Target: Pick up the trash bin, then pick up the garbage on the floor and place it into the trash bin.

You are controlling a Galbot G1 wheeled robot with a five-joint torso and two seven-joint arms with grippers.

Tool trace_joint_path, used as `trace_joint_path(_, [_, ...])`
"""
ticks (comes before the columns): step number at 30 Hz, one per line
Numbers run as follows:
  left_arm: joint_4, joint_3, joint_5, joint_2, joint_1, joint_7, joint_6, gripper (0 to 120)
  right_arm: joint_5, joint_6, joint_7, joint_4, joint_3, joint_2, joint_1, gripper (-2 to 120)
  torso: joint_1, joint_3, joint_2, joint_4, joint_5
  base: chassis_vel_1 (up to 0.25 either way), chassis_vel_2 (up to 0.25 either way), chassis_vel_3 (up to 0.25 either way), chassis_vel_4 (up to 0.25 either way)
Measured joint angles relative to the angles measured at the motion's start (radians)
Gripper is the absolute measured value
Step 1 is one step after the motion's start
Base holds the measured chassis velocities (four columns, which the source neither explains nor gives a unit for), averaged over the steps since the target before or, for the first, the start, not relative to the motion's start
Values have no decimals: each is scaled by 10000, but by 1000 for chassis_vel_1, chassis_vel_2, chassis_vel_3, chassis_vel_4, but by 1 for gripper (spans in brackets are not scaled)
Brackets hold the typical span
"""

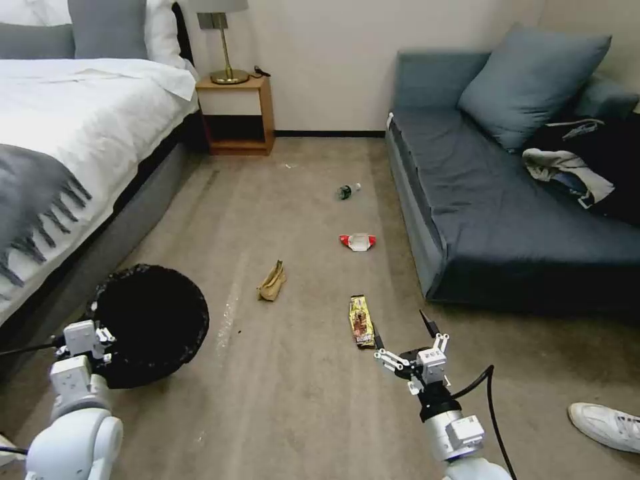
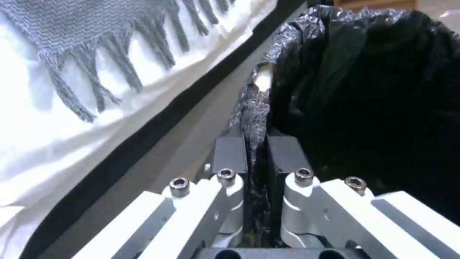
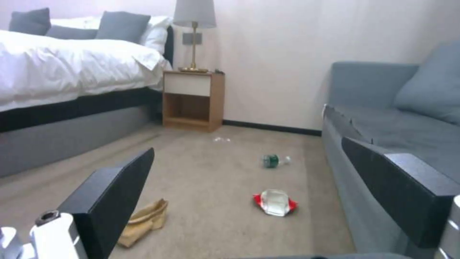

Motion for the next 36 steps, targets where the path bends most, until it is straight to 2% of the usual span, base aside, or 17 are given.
trace_joint_path(9, [495,170,313,136,-258,367,-236,7,-45,-18,203,-349,66,-57,236,100,0,0,0,0,1,0,0,0,0])
trace_joint_path(14, [828,373,556,223,-418,803,-358,7,-9,-132,56,-475,124,-178,259,100,0,0,0,-1,0,0,0,0,0])
trace_joint_path(25, [893,389,657,253,-404,905,-402,7,71,-145,-10,-743,110,-197,421,100,0,-1,0,0,1,0,0,0,0])
trace_joint_path(36, [692,218,586,287,-244,923,-407,7,8,-70,-96,-585,64,-170,266,100,0,0,0,0,1,-79,83,79,-82])
